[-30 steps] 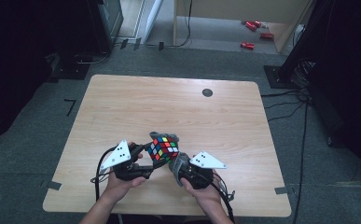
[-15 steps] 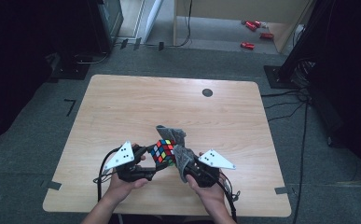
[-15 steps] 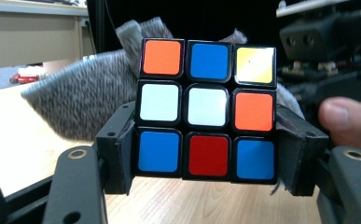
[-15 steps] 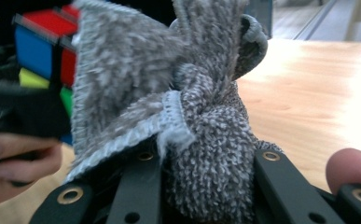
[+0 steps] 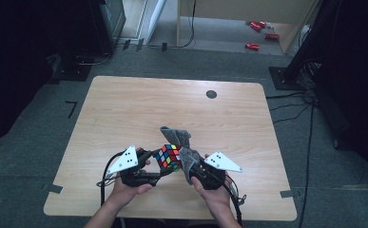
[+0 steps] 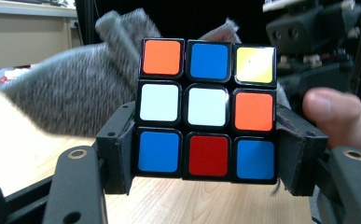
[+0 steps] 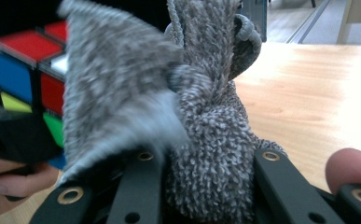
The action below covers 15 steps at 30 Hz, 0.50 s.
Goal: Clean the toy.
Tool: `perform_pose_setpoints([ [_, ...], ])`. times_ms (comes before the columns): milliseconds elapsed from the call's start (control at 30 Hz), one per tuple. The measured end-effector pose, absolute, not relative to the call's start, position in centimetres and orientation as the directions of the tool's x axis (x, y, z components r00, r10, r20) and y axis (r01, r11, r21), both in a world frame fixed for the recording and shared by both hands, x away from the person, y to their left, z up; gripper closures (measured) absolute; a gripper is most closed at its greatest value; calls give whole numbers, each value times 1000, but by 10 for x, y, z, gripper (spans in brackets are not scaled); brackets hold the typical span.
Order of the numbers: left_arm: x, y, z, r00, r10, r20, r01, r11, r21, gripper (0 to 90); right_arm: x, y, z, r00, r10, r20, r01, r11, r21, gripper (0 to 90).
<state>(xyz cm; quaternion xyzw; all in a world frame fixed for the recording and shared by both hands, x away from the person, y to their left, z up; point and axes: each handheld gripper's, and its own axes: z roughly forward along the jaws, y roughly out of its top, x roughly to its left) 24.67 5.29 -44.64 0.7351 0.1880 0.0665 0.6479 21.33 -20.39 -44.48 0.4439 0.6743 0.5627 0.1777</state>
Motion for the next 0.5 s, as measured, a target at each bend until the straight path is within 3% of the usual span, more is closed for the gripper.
perform_pose_setpoints([
  [167,250,60,-445,911,378,-163,202,-65,977,345,214,-192,-458,-569,769,291,451,-4,893,735],
  [300,253,65,-445,907,386,-169,208,-61,976,346,213,-188,-457,-588,771,244,435,47,899,731],
  [500,248,55,-447,918,366,-152,198,-91,976,346,213,-205,-443,-541,798,264,397,-34,917,734],
])
